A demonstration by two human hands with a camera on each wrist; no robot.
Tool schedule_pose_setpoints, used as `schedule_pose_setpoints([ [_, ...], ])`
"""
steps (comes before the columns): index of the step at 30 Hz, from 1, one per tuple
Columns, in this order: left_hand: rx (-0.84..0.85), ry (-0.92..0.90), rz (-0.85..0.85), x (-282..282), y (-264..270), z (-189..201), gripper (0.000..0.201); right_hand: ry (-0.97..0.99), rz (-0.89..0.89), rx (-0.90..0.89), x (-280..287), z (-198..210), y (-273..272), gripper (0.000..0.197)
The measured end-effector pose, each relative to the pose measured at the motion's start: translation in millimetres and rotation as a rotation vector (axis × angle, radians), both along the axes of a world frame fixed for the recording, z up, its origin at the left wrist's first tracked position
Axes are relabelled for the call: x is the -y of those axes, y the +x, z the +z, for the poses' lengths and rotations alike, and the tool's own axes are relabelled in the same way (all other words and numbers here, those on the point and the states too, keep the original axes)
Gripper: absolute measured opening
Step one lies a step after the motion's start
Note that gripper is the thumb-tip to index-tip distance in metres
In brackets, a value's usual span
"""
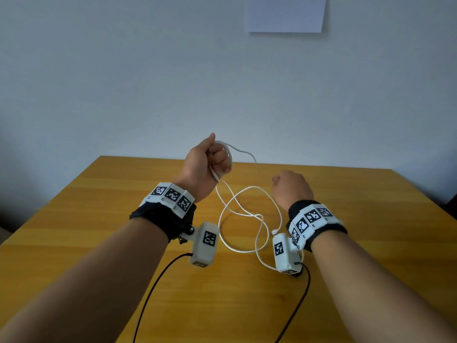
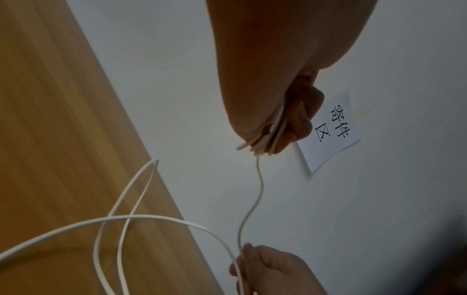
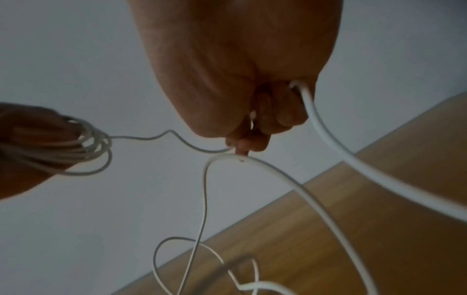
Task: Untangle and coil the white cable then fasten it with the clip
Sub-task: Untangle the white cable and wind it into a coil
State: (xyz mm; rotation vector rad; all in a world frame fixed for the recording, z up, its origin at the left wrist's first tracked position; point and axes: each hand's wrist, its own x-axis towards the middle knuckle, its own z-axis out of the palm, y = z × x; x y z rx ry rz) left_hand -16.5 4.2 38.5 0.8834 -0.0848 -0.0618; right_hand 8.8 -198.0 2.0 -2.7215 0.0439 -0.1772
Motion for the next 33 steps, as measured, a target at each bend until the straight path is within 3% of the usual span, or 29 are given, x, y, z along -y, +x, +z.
schedule_pose_setpoints([
  [6,0.085,0.016,0.095,5,2,4,0.034,-0.156,0.243,-0.009,-14,-4,-8,0.026],
  [12,0.272,0.481,0.204,11,1,-5,0.039,-0.142,0.425,0.054,-27,1,-14,0.032],
  [18,0.323,1.041,0.22,14,15,-27,0.031,-0.218,0.528,0.14,-35,9,-20,0.029],
  [24,0.385,1.663,0.276,9,11,-30,0.033,-0.009,0.524,0.216,-33,12,-27,0.021],
  [28,0.41,1.779,0.256,6,9,-31,0.027,0.089,0.475,0.23,-35,11,-26,0.028],
  [33,0.365,1.831,0.262,0,11,-30,0.051,0.312,0.371,0.179,-27,6,-19,0.028],
])
